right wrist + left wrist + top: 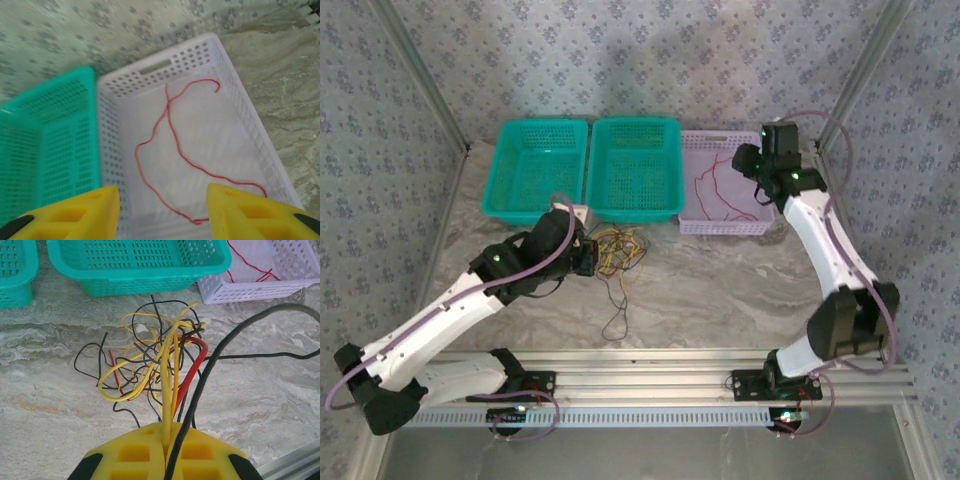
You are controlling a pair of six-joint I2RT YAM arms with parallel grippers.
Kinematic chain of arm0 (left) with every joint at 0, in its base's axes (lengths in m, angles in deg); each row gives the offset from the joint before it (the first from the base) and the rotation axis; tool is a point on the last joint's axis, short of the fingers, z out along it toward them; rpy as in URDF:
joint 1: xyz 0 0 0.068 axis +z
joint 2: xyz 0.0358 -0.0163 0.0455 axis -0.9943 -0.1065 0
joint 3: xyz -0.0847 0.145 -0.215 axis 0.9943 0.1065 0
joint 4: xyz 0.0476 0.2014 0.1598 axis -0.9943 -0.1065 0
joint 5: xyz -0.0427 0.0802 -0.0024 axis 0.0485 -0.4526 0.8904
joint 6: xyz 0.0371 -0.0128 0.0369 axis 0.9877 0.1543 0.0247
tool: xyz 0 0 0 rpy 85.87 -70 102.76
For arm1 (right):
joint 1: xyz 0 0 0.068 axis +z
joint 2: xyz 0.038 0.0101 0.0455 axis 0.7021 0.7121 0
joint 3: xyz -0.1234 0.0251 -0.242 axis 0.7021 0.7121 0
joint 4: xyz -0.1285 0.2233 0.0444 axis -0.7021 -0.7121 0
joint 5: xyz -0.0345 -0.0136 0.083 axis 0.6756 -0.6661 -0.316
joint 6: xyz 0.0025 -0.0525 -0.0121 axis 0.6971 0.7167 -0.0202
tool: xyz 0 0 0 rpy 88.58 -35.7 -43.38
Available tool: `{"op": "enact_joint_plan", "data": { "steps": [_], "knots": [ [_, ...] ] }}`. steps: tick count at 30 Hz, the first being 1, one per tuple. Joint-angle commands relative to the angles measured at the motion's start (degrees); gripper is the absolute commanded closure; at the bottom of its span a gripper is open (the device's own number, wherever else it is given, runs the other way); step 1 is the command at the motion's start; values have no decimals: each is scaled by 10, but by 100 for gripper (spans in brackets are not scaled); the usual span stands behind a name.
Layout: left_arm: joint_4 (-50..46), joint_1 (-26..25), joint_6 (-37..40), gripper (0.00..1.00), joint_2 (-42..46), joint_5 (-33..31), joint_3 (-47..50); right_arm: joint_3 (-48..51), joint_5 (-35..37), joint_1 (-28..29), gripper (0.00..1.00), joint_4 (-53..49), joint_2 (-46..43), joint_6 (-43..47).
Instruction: Untangle the cables
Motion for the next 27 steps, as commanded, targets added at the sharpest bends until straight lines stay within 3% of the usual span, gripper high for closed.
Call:
{"op": "enact_joint_plan", "data": {
  "steps": [1, 6, 8, 12, 17, 21, 27],
  "knots": [
    [25, -4, -9, 100, 17, 1, 2, 42, -77, 22, 46, 34, -40, -7],
    [70, -4, -11, 100, 29, 29, 11, 155, -267, 101, 44, 135, -84, -4],
    [70, -5, -10, 100, 32, 29, 12, 215, -294, 139, 44, 196, -101, -1],
    [70, -4, -13, 100, 34, 31, 19, 281, -273, 235, 45, 254, -98, 53],
    [75, -4, -21, 100, 40, 36, 23, 327, -262, 311, 49, 322, -75, 78],
    [72, -4, -24, 100, 49, 35, 27, 353, -185, 326, 49, 328, -71, 104],
    [73, -4, -26, 100, 51, 36, 30, 374, -127, 331, 49, 368, -50, 121]
  ]
}}
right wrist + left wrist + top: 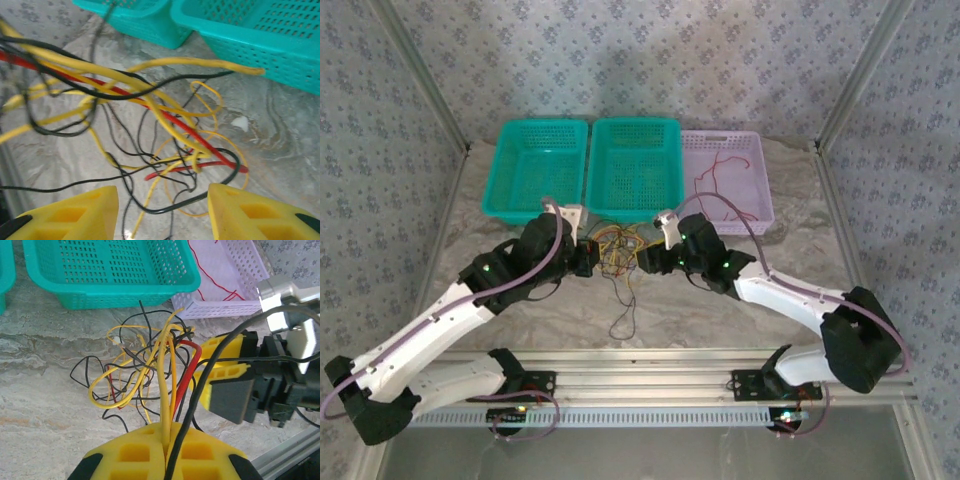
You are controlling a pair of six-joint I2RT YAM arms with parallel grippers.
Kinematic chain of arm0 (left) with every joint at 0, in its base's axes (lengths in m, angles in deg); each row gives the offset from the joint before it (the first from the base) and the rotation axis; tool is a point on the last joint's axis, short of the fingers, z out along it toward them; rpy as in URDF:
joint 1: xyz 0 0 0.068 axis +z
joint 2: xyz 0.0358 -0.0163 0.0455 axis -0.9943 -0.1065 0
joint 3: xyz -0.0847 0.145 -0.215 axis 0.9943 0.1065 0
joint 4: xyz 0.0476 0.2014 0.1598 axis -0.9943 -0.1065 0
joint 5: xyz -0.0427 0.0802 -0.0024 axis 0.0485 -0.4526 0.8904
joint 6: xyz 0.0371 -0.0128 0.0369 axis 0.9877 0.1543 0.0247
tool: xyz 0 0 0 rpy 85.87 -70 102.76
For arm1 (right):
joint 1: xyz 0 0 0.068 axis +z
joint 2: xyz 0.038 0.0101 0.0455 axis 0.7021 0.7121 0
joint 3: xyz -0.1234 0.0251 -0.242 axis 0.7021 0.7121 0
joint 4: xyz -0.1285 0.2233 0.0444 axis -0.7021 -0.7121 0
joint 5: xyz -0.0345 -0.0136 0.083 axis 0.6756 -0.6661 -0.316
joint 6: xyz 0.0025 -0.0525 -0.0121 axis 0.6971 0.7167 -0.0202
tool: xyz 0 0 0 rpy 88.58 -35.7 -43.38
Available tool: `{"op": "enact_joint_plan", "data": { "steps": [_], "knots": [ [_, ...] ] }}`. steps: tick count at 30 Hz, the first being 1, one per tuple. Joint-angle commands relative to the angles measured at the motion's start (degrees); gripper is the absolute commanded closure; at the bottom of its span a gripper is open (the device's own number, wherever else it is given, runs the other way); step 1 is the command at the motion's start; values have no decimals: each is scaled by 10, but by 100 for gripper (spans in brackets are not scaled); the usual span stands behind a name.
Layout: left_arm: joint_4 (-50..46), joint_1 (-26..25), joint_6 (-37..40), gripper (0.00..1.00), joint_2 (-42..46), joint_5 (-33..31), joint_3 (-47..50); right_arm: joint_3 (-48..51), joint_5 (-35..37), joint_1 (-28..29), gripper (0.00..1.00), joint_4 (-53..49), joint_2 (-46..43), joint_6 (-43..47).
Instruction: Untangle the cables
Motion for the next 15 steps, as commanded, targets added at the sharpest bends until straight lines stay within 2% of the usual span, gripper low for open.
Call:
{"op": "enact_joint_plan", "data": {
  "steps": [1, 9, 12, 15],
  "knots": [
    [17, -4, -7, 100, 7, 8, 0, 8, 57, 8, 49, 42, 15, 30],
    [24, -5, -8, 100, 6, 15, 0, -17, 107, 18, 53, 72, 59, 61],
    [24, -4, -8, 100, 8, 17, 1, -33, 108, 18, 61, 72, 85, 73],
    [21, -4, -6, 100, 13, 16, 0, -43, 107, 18, 78, 70, 98, 76]
  ]
}}
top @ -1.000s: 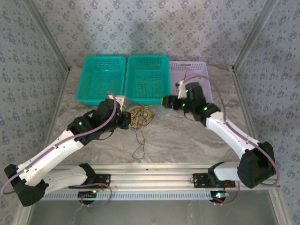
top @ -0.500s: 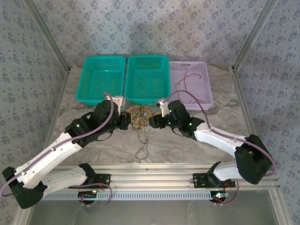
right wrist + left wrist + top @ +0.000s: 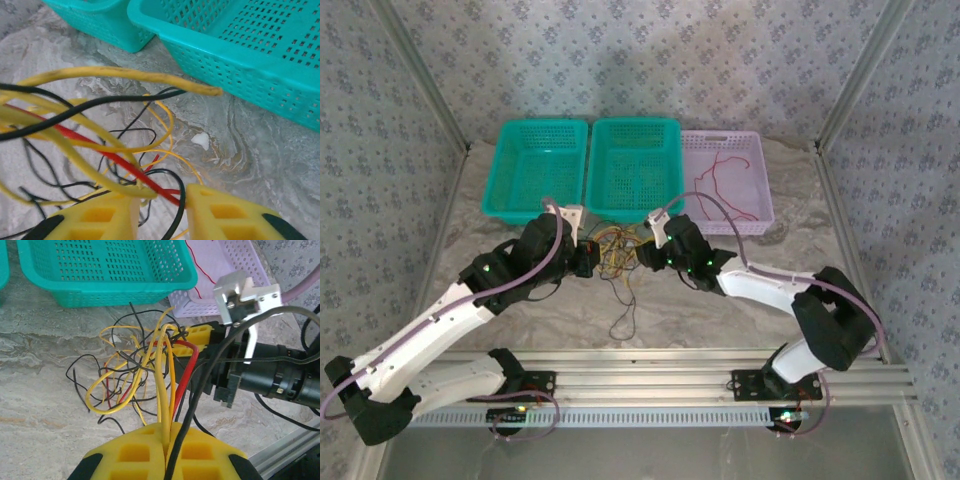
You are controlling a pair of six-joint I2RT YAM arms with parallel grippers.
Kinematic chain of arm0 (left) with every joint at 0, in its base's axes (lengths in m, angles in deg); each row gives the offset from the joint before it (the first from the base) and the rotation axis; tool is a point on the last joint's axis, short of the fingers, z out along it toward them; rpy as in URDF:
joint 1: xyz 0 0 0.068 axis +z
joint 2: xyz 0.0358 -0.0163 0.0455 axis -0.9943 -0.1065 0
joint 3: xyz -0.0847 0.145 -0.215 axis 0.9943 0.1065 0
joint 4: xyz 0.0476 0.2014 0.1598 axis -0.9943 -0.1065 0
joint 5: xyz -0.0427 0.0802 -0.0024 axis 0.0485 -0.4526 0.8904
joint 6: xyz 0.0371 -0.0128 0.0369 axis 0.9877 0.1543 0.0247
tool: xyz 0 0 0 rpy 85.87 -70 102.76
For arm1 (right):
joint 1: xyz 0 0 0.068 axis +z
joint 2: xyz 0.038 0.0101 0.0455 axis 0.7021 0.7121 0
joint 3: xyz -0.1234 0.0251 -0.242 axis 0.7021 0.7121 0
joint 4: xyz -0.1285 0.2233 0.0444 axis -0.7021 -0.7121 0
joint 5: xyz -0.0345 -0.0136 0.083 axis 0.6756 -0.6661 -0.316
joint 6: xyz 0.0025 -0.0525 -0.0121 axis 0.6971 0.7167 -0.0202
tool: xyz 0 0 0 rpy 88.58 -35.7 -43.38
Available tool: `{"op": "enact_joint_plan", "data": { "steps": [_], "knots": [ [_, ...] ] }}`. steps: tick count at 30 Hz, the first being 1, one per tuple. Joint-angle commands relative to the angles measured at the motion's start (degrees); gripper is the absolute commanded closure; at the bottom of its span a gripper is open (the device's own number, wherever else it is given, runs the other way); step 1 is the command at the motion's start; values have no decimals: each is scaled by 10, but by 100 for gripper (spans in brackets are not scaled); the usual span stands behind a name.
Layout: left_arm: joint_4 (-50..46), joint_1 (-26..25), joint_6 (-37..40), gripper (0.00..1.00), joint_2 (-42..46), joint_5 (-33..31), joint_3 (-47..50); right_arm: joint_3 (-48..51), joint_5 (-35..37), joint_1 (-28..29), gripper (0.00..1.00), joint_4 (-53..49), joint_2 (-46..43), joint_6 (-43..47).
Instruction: Untangle the cables
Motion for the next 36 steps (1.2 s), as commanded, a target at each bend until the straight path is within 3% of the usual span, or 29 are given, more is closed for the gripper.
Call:
{"op": "enact_joint_plan", "data": {
  "steps": [1, 5, 8, 12, 19, 24, 26, 31, 36],
  "knots": [
    [17, -4, -5, 100, 15, 5, -1, -21, 17, 2, 83, 13, 8, 17],
    [-9, -4, 4, 100, 24, -18, -10, -13, 30, 3, 100, -7, -11, 31],
    [-43, -1, 14, 100, 41, -41, -17, 13, 50, -6, 100, -20, -41, 40],
    [-68, 5, 18, 100, 61, -53, -19, 60, 26, -49, 100, -9, -83, 12],
    [-103, 12, 18, 100, 70, -64, -19, 122, -10, -163, 100, 2, -172, -104],
    [-147, 18, 26, 100, 73, -96, -30, 113, 17, -239, 100, -88, -238, -161],
    [-154, 22, 30, 100, 77, -97, -33, 114, -6, -267, 100, -96, -260, -169],
    [-191, 29, 40, 100, 78, -108, -47, 88, 34, -297, 100, -197, -300, -166],
    [-223, 38, 47, 100, 88, -125, -48, 102, 56, -387, 100, -259, -364, -206]
  ]
}}
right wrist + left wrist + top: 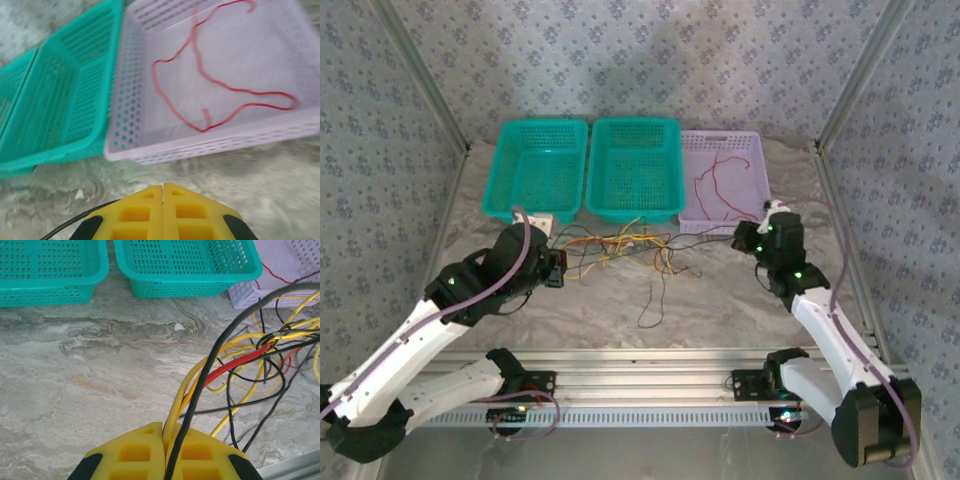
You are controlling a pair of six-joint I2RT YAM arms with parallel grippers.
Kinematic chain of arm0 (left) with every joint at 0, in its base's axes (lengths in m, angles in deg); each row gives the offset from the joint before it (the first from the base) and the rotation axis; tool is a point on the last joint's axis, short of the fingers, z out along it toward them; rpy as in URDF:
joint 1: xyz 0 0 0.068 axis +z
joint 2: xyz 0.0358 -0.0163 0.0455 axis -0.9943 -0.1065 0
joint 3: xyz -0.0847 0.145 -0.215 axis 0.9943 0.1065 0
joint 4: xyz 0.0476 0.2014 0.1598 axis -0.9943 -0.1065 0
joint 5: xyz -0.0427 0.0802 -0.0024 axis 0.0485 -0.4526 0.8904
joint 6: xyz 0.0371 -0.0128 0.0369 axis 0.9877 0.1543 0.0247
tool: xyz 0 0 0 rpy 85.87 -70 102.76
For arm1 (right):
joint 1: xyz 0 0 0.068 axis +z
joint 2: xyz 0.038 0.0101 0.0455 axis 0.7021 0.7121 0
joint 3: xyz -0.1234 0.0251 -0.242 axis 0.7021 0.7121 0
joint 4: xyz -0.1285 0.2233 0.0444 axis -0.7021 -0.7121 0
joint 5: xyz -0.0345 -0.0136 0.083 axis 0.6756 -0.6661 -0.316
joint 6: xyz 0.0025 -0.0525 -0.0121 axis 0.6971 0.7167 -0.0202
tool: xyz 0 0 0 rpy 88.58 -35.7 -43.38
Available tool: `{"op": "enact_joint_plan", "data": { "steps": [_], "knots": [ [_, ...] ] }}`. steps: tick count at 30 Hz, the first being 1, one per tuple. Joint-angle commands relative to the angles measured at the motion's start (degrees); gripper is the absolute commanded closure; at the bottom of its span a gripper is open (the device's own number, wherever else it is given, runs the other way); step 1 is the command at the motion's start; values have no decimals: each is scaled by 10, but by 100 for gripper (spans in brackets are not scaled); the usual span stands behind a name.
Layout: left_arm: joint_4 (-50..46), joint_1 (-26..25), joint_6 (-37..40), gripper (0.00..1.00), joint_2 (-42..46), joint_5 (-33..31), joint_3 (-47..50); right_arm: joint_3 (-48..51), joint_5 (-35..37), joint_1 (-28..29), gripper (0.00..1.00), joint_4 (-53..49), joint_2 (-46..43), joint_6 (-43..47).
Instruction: Untangle the cables
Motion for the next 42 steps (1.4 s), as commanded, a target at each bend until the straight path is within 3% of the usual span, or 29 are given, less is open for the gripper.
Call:
{"op": "enact_joint_plan", "data": {
  "steps": [1, 4, 9, 11, 14, 19, 27, 35, 42],
  "knots": [
    [-57, 15, 17, 100, 19, -39, -17, -2, 65, -49, 100, -83, -42, -36],
    [-83, 24, 23, 100, 10, -62, -26, 7, 76, -94, 100, -111, -79, -71],
    [-82, 38, 34, 100, 20, -69, -29, 3, 7, -209, 100, -126, -98, -90],
    [-60, 45, 36, 100, 18, -42, -19, -1, -38, -219, 100, -91, -80, -99],
    [-35, 45, 28, 100, 0, -12, -11, -28, -66, -176, 100, -96, -44, -76],
    [3, 45, 19, 100, 0, 16, 1, -51, -38, -102, 100, -94, -69, -64],
    [-15, 45, 28, 100, 19, 3, 3, -218, 5, 55, 100, -128, 10, 6],
    [-4, 45, 11, 100, 43, 19, 31, -423, 18, 135, 100, -124, 221, 43],
    [21, 45, 6, 100, 37, 38, 39, -644, 31, 159, 100, -148, 459, 73]
  ]
}}
